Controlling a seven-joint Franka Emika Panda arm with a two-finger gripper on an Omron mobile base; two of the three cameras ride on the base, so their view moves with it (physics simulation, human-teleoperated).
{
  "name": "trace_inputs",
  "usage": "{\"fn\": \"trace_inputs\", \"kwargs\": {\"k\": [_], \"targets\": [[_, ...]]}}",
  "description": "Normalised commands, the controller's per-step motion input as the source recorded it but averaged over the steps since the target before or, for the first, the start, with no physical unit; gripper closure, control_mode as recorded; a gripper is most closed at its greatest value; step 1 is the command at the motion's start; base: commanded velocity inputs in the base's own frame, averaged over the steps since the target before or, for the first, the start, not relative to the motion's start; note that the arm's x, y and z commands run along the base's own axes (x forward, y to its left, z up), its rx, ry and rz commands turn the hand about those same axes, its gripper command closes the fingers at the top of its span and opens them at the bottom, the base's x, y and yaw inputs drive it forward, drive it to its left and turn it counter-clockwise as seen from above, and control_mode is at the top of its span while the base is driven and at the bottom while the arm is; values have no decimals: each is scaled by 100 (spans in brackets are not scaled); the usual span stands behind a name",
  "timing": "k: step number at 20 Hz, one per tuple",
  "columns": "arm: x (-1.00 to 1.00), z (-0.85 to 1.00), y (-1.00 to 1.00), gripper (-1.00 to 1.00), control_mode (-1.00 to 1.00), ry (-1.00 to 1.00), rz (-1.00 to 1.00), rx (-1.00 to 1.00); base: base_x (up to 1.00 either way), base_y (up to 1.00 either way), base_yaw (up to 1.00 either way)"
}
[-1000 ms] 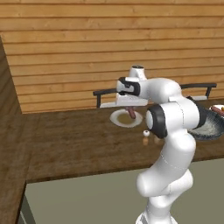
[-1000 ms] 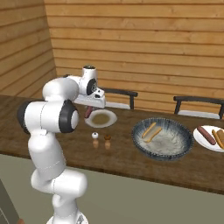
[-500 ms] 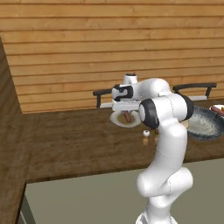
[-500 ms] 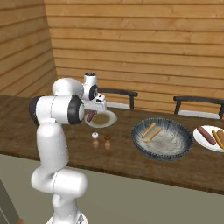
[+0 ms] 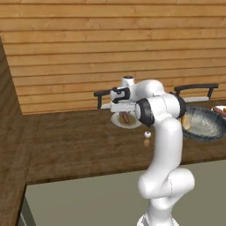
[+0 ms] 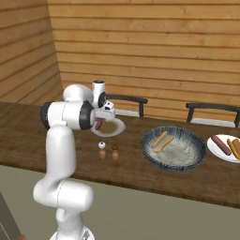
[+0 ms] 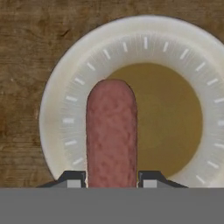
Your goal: Place one bun and one sausage from the bowl on each plate.
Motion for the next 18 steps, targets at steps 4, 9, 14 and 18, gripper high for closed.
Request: {"fn": "trace_inputs", "kwargs": {"k": [4, 9, 14, 18], "targets": [[8, -18, 0, -100, -100, 1, 0, 0, 0, 0, 0], [0, -1, 0, -100, -100, 0, 0, 0, 0, 0, 0], [-6, 15, -2, -100, -100, -2, -1, -1, 0, 0, 0], [-76, 78, -84, -100, -100, -11, -11, 0, 0, 0, 0]]}}
